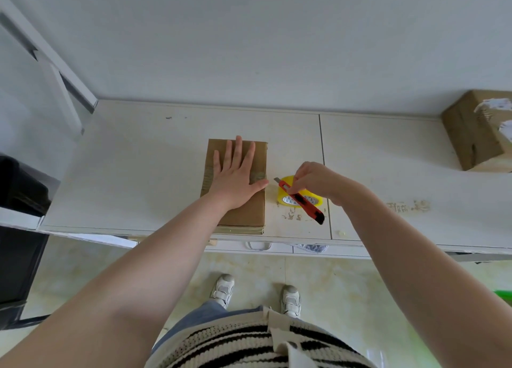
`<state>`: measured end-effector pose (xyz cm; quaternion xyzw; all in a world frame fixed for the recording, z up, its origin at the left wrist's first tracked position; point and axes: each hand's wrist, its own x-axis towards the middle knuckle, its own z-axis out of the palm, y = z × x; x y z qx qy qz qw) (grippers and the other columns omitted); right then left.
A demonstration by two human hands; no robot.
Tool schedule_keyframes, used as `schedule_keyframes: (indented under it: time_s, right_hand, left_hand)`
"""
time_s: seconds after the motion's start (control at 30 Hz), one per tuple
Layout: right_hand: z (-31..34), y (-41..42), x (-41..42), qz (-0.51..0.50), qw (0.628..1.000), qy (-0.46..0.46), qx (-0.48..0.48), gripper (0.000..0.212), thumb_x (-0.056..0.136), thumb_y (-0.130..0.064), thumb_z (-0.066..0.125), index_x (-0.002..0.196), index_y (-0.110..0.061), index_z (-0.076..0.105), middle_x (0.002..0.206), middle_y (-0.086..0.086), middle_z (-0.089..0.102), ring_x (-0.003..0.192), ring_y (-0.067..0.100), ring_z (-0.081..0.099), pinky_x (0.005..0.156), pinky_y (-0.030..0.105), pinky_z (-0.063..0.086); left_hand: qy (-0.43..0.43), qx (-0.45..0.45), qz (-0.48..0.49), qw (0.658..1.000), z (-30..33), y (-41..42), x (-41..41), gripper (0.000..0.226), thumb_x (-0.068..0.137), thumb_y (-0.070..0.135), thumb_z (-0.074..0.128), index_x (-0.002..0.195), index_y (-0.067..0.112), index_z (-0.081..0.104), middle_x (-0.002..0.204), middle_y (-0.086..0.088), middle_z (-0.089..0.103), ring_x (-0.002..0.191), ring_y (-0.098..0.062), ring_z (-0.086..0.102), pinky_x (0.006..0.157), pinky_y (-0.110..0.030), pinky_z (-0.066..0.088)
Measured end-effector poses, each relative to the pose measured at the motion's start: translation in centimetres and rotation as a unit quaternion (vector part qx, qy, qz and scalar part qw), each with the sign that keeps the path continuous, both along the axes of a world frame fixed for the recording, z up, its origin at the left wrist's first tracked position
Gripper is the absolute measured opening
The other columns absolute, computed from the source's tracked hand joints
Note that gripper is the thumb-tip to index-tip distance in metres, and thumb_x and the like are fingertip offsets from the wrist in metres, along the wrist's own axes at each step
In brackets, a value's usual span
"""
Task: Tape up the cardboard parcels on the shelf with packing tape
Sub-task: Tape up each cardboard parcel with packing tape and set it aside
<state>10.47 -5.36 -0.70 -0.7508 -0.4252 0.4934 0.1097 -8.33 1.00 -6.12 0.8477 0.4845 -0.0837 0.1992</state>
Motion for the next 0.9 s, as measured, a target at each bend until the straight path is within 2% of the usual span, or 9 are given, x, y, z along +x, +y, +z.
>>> schedule_keyframes:
  time_s: [0.13,0.3,0.37,0.43,0.53,0.6,0.63,0.77,0.9]
  right_hand:
    - [0.3,0.1,-0.4,0.033,0.999,-0.022,-0.004,0.016,0.081,-0.010,0.073,0.087,0.000,0.063,0.097,0.012,0.050,0.089,0.023,0.046,0.079,0.033,0.037]
    - [0.3,0.1,-0.7,0.040,0.999,-0.024,-0.006,0.018,0.083,-0.009,0.070,0.090,0.002,0.059,0.088,0.011,0.046,0.082,0.021,0.043,0.067,0.029,0.036]
    - [0.0,0.2,-0.9,0.034,0.999,-0.027,-0.003,0.018,0.083,-0.009,0.069,0.076,-0.002,0.054,0.074,0.007,0.040,0.070,0.018,0.038,0.059,0.027,0.031]
    - [-0.9,0.2,-1.0,0.007,0.999,-0.024,0.021,0.031,0.085,-0.010,0.067,0.062,-0.005,0.047,0.065,0.005,0.034,0.059,0.017,0.031,0.054,0.026,0.027]
    - [-1.9,-0.6,-0.7,-0.155,0.978,0.065,0.120,0.024,0.093,-0.011,0.060,0.070,-0.004,0.054,0.069,0.005,0.045,0.061,0.017,0.043,0.057,0.025,0.037]
    - [-2.3,-1.5,0.8,-0.310,0.914,0.182,0.188,0.017,0.096,-0.009,0.057,0.081,-0.005,0.060,0.077,0.006,0.058,0.070,0.019,0.056,0.066,0.029,0.047]
    - [-2.8,-2.1,2.0,-0.359,0.891,0.189,0.203,0.014,0.097,-0.010,0.056,0.085,-0.006,0.062,0.080,0.006,0.061,0.072,0.019,0.059,0.066,0.030,0.048]
    - [-6.3,-5.0,6.6,-0.371,0.920,-0.029,0.127,0.016,0.096,-0.016,0.060,0.101,-0.004,0.070,0.078,0.003,0.064,0.070,0.022,0.059,0.061,0.030,0.049]
    - [-8.5,-6.6,7.9,-0.293,0.949,-0.104,0.059,0.024,0.098,-0.012,0.055,0.115,-0.007,0.070,0.081,0.008,0.065,0.060,0.020,0.053,0.054,0.026,0.041]
  left_hand:
    - [0.001,0.002,-0.001,1.000,0.0,0.0,0.0,0.093,0.094,0.068,0.035,0.152,0.026,-0.025,0.156,-0.005,-0.039,0.145,-0.027,-0.033,0.115,-0.049,-0.020]
    - [0.002,0.000,-0.001,1.000,0.0,0.0,0.0,0.093,0.095,0.067,0.035,0.152,0.026,-0.025,0.156,-0.005,-0.039,0.145,-0.027,-0.033,0.116,-0.050,-0.020]
    - [0.000,-0.002,0.000,1.000,0.0,0.0,0.1,0.093,0.095,0.067,0.035,0.153,0.026,-0.024,0.156,-0.005,-0.039,0.144,-0.026,-0.034,0.115,-0.050,-0.020]
    - [0.001,-0.005,0.000,1.000,-0.1,0.0,0.1,0.092,0.095,0.067,0.035,0.152,0.026,-0.025,0.155,-0.004,-0.040,0.144,-0.026,-0.035,0.116,-0.050,-0.021]
    - [0.002,-0.013,0.001,1.000,-0.1,0.1,0.0,0.092,0.095,0.067,0.035,0.152,0.026,-0.025,0.155,-0.004,-0.041,0.143,-0.025,-0.036,0.116,-0.051,-0.021]
    - [0.003,-0.014,0.000,1.000,0.0,0.2,0.0,0.092,0.095,0.066,0.035,0.152,0.026,-0.025,0.154,-0.004,-0.041,0.143,-0.025,-0.036,0.116,-0.050,-0.021]
    - [0.003,-0.016,0.000,1.000,0.0,0.2,0.0,0.092,0.096,0.066,0.035,0.152,0.026,-0.025,0.154,-0.005,-0.041,0.143,-0.025,-0.036,0.116,-0.051,-0.021]
    - [0.010,-0.010,-0.004,1.000,-0.1,0.1,0.2,0.091,0.097,0.065,0.034,0.152,0.025,-0.026,0.154,-0.007,-0.041,0.143,-0.026,-0.036,0.115,-0.051,-0.022]
    - [0.016,-0.012,-0.004,1.000,-0.2,0.2,0.2,0.091,0.096,0.065,0.034,0.152,0.025,-0.026,0.154,-0.007,-0.041,0.143,-0.026,-0.036,0.115,-0.051,-0.022]
